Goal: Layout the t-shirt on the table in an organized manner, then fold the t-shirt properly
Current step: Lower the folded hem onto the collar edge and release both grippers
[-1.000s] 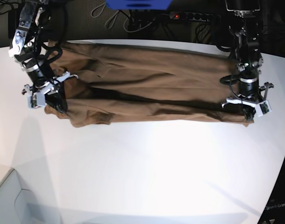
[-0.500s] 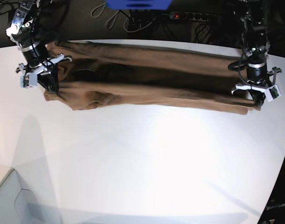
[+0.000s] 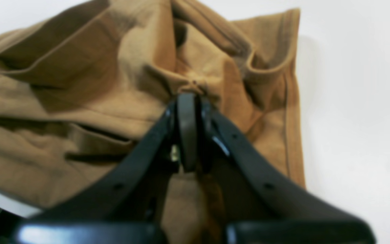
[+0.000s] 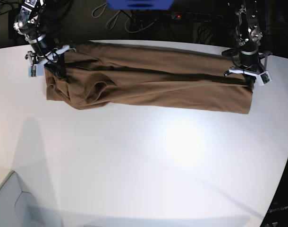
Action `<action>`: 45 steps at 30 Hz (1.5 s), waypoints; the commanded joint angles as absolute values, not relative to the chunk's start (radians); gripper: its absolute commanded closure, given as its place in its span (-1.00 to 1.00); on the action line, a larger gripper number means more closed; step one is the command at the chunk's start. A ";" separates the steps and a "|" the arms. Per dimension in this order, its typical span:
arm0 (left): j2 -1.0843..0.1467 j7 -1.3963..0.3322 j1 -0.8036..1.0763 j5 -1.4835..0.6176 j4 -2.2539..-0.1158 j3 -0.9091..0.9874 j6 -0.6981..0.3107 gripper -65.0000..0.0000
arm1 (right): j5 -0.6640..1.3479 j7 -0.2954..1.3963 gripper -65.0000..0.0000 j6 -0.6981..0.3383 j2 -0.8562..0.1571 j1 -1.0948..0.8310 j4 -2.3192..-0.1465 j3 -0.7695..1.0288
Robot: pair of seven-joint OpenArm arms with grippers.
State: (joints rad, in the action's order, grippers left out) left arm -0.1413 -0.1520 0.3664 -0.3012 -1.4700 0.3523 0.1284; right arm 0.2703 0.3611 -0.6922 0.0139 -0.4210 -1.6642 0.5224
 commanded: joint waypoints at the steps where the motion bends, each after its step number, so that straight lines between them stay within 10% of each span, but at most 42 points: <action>1: -0.153 -0.128 0.360 -0.298 -1.480 0.358 0.130 0.98 | 0.291 0.337 1.00 -0.698 0.007 -0.421 -1.681 0.526; 6: -0.157 -0.130 0.364 -0.298 -1.489 0.358 0.130 0.70 | 0.291 0.340 0.97 -0.698 0.007 -0.423 -1.682 0.526; 10: -0.153 -0.128 0.366 -0.298 -1.504 0.363 0.130 0.23 | 0.291 0.340 0.52 -0.698 0.008 -0.426 -1.685 0.526; 14: -0.151 -0.128 0.410 -0.300 -1.609 0.369 0.130 0.16 | 0.294 0.335 0.20 -0.698 0.010 -0.456 -1.742 0.533; 27: -0.139 -0.128 0.377 -0.300 -1.584 0.412 0.133 0.13 | 0.291 0.338 0.17 -0.698 0.090 -0.478 -1.847 0.486; 35: -0.130 -0.128 0.344 -0.300 -1.484 0.392 0.131 -0.60 | 0.291 0.337 0.17 -0.698 0.062 -0.456 -1.736 0.421; 45: -0.131 -0.128 0.344 -0.300 -1.419 0.275 0.131 -0.54 | 0.291 0.337 0.17 -0.698 0.050 -0.444 -1.705 0.420</action>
